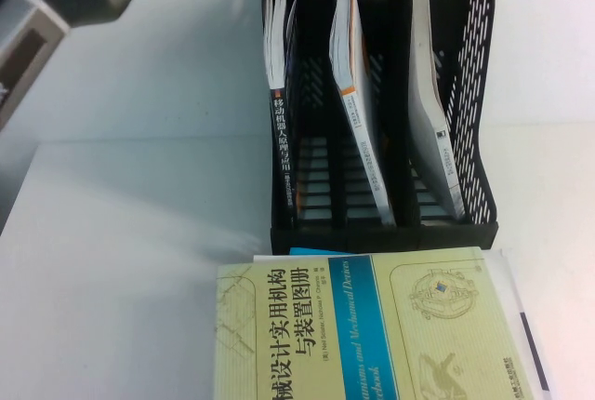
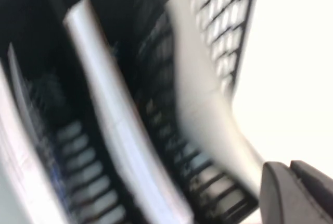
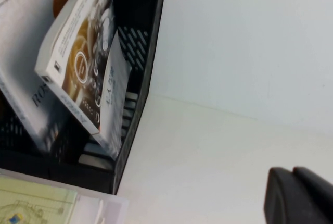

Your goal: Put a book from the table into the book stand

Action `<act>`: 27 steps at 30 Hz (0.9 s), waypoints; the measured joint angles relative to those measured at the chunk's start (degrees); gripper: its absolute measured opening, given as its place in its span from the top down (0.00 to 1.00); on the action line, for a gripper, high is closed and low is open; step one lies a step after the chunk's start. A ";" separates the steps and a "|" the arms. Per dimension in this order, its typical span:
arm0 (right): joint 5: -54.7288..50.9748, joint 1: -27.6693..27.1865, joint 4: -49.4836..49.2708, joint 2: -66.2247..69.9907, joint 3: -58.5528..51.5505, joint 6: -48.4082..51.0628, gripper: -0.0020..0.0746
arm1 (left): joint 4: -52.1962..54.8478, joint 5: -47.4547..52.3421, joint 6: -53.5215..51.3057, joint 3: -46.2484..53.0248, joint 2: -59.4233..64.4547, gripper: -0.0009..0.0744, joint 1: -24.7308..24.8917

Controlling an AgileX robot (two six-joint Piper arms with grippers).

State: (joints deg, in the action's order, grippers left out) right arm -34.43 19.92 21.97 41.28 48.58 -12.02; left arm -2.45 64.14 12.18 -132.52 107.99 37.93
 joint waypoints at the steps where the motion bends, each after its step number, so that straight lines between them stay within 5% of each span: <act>1: 0.82 0.00 0.00 -2.22 -2.00 0.00 0.97 | 0.59 -0.77 -0.13 0.00 -1.40 0.99 1.18; 6: 2.95 0.00 -3.13 -14.72 -11.67 -0.13 0.97 | 3.69 -5.40 -0.41 6.35 -8.60 0.99 6.61; 19: -3.56 0.00 -5.12 -27.45 -20.65 -0.13 0.97 | 5.34 -24.65 5.36 51.78 -26.50 0.99 9.54; 27: -4.13 0.00 -5.12 -27.45 -21.54 -0.13 0.97 | 3.48 -26.62 5.87 55.97 -27.55 0.99 9.54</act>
State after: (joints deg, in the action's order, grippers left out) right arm -38.56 19.92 16.85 13.83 27.04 -12.15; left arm 1.03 37.52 18.05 -76.55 80.45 47.47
